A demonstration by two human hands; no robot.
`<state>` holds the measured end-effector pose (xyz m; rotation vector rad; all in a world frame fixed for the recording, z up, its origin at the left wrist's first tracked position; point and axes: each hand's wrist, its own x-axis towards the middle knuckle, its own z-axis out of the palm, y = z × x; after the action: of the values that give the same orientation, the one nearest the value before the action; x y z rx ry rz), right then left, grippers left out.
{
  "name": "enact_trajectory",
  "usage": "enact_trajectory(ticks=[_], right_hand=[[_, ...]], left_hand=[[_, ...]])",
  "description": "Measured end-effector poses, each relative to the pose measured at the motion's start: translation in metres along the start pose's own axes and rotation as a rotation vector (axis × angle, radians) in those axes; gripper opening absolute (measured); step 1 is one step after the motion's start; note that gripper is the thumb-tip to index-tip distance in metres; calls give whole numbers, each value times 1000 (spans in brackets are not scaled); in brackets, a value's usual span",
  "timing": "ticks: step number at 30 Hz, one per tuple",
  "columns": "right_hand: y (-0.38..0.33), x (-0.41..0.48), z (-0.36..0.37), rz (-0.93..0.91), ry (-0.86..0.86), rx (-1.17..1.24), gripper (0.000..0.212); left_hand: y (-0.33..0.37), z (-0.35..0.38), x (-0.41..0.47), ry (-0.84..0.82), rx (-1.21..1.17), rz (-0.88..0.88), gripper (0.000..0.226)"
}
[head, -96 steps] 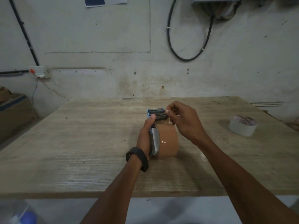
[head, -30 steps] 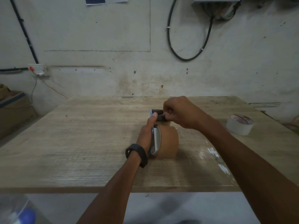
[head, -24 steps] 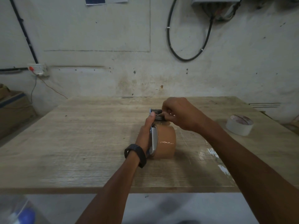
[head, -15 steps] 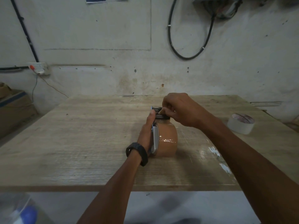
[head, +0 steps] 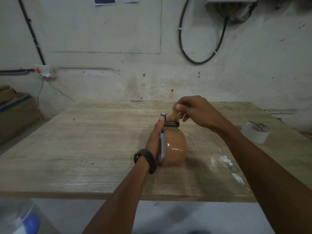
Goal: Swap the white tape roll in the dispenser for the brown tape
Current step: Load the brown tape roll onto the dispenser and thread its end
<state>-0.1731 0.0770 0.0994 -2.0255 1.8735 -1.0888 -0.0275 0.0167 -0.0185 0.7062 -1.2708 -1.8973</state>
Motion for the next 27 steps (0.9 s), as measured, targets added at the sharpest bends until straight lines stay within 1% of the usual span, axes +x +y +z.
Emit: enact_trajectory(ticks=[2,4,6,8,12,14,16,18,22,24,26,27], right_hand=[[1,-1,1,19,28,29,17],[2,-1,2,-3,-32,-49,21],[1,-1,2,-24,-67,-140,18],[-1,-1,3,-33,-61,-161,13],[-8,0,9,-38,-35,-171,6],[-9,1,15,-36,28,-180,3],[-10,1,21,-30,98,-192,4],[-7,0,27,-3,155,-204,5],[-7,2,30,25,215,-220,8],[-12,2,31,21,222,-240,13],[-14,3,32,18,222,-251,13],[-14,3,32,21,226,-246,12]], left_hand=[[0,0,-1,8,21,-6,98],[-1,2,-1,16,55,-5,108],[-3,2,0,18,66,-16,113],[-1,2,0,14,46,-18,111],[0,2,-2,29,66,-30,95],[1,4,-4,44,102,-30,100],[0,6,-5,69,153,-29,113],[0,7,-5,89,174,-30,119],[-1,9,-5,103,191,0,115],[-1,10,-6,103,190,25,108],[-1,12,-8,99,185,37,102],[0,12,-8,98,188,38,102]])
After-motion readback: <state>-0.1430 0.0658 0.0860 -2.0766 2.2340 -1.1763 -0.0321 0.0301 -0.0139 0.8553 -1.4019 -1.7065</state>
